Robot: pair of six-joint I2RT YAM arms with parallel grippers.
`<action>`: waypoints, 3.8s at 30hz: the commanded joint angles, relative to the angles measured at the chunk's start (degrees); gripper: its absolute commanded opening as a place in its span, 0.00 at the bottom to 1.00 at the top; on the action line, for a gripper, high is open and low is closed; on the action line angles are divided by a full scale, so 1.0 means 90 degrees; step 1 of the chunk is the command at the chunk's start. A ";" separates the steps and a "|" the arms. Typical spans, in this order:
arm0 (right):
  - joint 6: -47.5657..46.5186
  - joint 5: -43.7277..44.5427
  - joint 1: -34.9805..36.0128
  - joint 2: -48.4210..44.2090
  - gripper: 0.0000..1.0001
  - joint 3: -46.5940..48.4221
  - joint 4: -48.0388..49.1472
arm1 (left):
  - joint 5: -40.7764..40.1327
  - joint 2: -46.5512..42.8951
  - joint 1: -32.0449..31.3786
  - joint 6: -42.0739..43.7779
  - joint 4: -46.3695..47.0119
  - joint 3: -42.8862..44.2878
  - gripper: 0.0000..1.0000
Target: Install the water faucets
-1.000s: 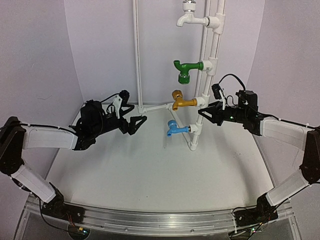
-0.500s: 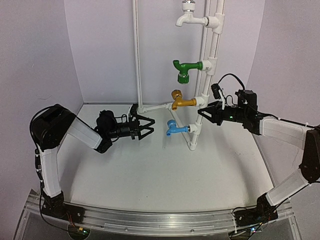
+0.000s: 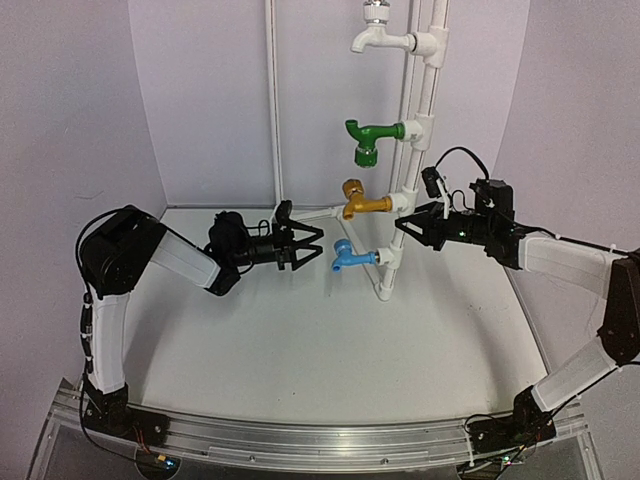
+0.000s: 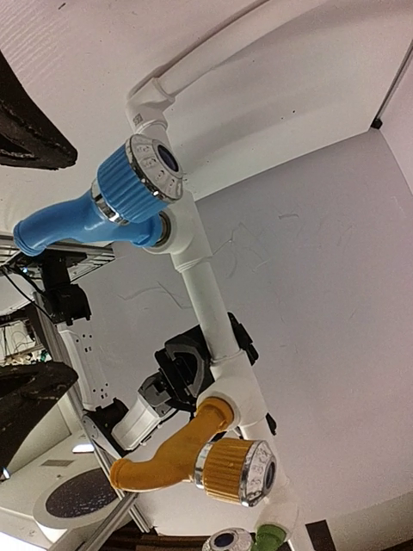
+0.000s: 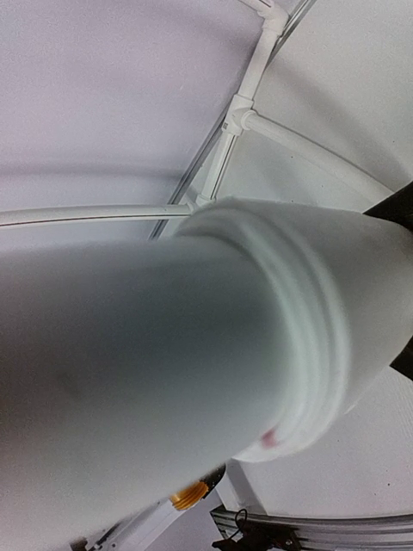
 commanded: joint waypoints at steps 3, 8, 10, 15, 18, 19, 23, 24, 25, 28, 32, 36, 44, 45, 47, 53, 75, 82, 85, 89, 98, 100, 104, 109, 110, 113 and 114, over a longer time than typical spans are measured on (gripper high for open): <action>0.0317 0.0204 0.0015 0.0180 0.00 0.0274 -0.0481 | 0.0037 0.0365 -0.0193 -0.0098 -0.0372 0.0455 0.69; 0.0305 0.0204 0.0016 0.0167 0.00 0.0265 -0.0481 | 0.0026 0.0451 -0.0296 -0.0002 -0.0659 0.0591 0.68; 0.0301 0.0204 0.0022 0.0163 0.00 0.0253 -0.0481 | 0.0056 0.0472 -0.0366 0.0062 -0.0780 0.0674 0.67; 0.0292 0.0191 0.0013 0.0171 0.00 0.0245 -0.0481 | 0.0137 0.0580 -0.0471 0.0113 -0.0732 0.0895 0.64; 0.0290 0.0185 0.0015 0.0161 0.00 0.0235 -0.0491 | 0.0230 0.0650 -0.0478 0.0144 -0.0686 0.1033 0.55; 0.0284 0.0179 0.0014 0.0160 0.00 0.0235 -0.0491 | 0.0275 0.0671 -0.0485 0.0160 -0.0694 0.1086 0.52; 0.0282 0.0165 0.0015 0.0159 0.00 0.0235 -0.0501 | 0.0376 0.0709 -0.0553 0.0336 -0.0917 0.1302 0.50; 0.0282 0.0165 0.0012 0.0153 0.00 0.0235 -0.0501 | 0.0382 0.0718 -0.0558 0.0382 -0.0965 0.1340 0.49; 0.0280 0.0165 0.0017 0.0152 0.00 0.0235 -0.0501 | 0.0394 0.0726 -0.0559 0.0403 -0.0985 0.1360 0.47; 0.0282 0.0161 0.0015 0.0148 0.00 0.0245 -0.0512 | 0.0437 0.0738 -0.0571 0.0457 -0.1000 0.1390 0.42; 0.0268 0.0146 0.0019 0.0140 0.00 0.0259 -0.0538 | 0.0472 0.0725 -0.0567 0.0670 -0.1144 0.1417 0.32; 0.0244 0.0116 0.0015 0.0140 0.00 0.0265 -0.0579 | 0.0528 0.0715 -0.0569 0.1207 -0.1471 0.1505 0.23; 0.0206 0.0022 0.0019 0.0121 0.00 0.0283 -0.0692 | 0.0354 0.0673 -0.0569 0.2956 -0.2011 0.1613 0.05; 0.0198 0.0008 0.0014 0.0121 0.00 0.0290 -0.0711 | 0.0320 0.0633 -0.0572 0.3299 -0.2097 0.1593 0.03; 0.0192 -0.0022 0.0014 0.0124 0.00 0.0306 -0.0746 | 0.0203 0.0510 -0.0584 0.4067 -0.2276 0.1526 0.00; 0.0194 -0.0159 0.0014 0.0142 0.00 0.0340 -0.0868 | -0.0265 0.0232 -0.0731 0.6613 -0.3402 0.1541 0.00; 0.0081 -0.0304 0.0014 0.0245 0.00 0.0477 -0.1136 | -0.3391 0.0681 -0.1486 1.4498 -0.0697 0.0252 0.00; 0.0047 -0.0275 0.0017 0.0270 0.00 0.0502 -0.1180 | -0.3861 0.1115 -0.1517 1.6825 0.0478 0.0157 0.07; 0.0043 -0.0254 0.0018 0.0299 0.00 0.0526 -0.1183 | -0.3884 0.1201 -0.1516 1.7463 0.0727 0.0102 0.22; -0.0020 -0.0201 0.0010 0.0342 0.00 0.0554 -0.1197 | -0.4072 0.1135 -0.1516 1.7834 0.0882 -0.0040 0.40; -0.0089 -0.0156 -0.0024 0.0500 0.00 0.0656 -0.1213 | -0.4751 0.0783 -0.1614 1.7871 0.1703 -0.0887 0.90; -0.0099 -0.0141 -0.0029 0.0530 0.00 0.0692 -0.1208 | -0.4858 0.0720 -0.1666 1.7935 0.1880 -0.1098 0.92; -0.0069 -0.0121 -0.0034 0.0539 0.00 0.0739 -0.1210 | -0.5432 0.0398 -0.1805 1.7808 0.1976 -0.1666 0.93; -0.0018 -0.0152 -0.0037 0.0480 0.00 0.0716 -0.1214 | -0.6731 -0.0336 -0.2063 1.6658 0.1918 -0.2638 0.93; -0.0004 -0.0164 -0.0034 0.0473 0.00 0.0716 -0.1216 | -0.7093 -0.0535 -0.2145 1.6296 0.1737 -0.2755 0.93; -0.0005 -0.0171 -0.0034 0.0428 0.00 0.0707 -0.1232 | -0.8150 -0.1277 -0.2440 1.4533 -0.0004 -0.2623 0.93; -0.0014 -0.0169 -0.0034 0.0408 0.00 0.0697 -0.1233 | -0.8433 -0.1616 -0.2469 1.3885 -0.0977 -0.2481 0.93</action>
